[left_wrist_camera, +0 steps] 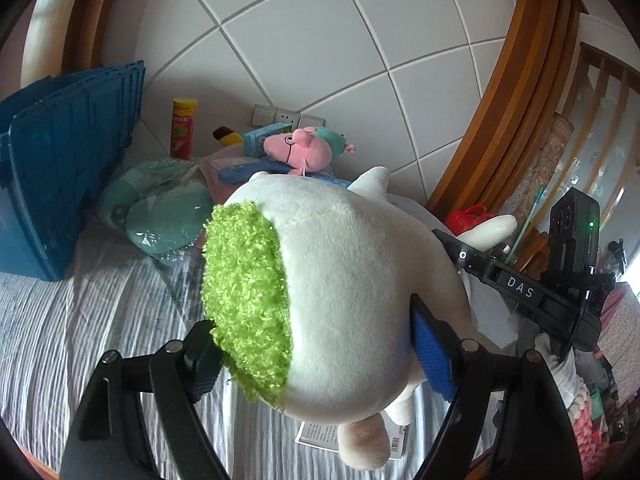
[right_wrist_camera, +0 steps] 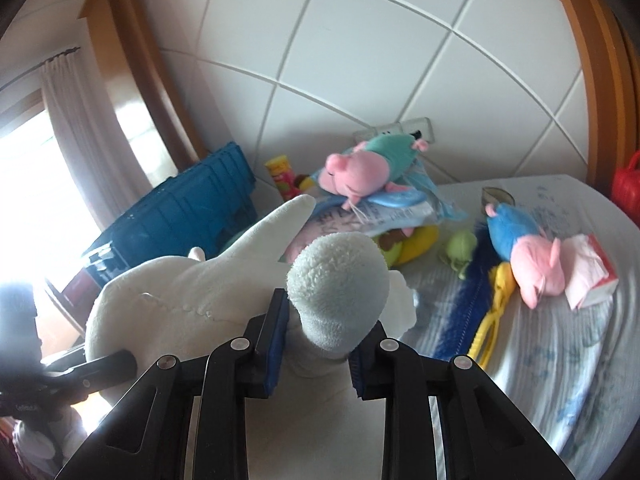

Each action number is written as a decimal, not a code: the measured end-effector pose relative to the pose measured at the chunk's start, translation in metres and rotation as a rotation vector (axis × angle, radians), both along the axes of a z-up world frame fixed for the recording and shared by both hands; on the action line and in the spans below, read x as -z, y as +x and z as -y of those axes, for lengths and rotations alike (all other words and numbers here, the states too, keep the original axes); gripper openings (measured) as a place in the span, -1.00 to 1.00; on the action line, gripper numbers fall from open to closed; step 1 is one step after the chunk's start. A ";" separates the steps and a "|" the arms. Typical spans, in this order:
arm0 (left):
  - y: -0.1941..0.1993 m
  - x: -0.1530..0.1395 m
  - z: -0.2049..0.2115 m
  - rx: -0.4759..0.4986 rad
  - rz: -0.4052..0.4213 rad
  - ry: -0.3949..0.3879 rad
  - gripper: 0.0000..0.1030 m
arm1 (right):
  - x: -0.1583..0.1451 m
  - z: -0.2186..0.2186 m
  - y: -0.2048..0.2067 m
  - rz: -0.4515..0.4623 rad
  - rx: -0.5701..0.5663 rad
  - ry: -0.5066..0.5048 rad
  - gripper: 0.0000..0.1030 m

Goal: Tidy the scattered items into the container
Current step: 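Lift the white plush off the bed with both tools, then carry the white plush with both tools over the blue crate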

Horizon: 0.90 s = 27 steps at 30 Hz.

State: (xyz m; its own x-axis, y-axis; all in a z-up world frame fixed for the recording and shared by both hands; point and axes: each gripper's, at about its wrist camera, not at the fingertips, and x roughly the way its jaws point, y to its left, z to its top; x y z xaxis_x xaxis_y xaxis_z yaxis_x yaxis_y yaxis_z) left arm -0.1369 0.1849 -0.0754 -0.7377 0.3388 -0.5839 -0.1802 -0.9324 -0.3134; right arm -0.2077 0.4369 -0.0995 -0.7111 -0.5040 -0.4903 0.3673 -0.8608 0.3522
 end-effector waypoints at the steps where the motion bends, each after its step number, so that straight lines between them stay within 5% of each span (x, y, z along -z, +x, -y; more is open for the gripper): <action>1: 0.004 -0.005 0.003 -0.010 -0.009 -0.004 0.58 | -0.004 0.003 0.002 -0.007 -0.011 0.000 -0.49; 14: 0.053 -0.030 0.058 -0.101 -0.055 -0.018 0.58 | -0.036 0.063 0.026 -0.054 -0.115 0.006 -0.49; 27: 0.122 -0.043 0.156 -0.148 -0.081 -0.018 0.58 | -0.052 0.161 0.085 -0.072 -0.161 0.009 -0.49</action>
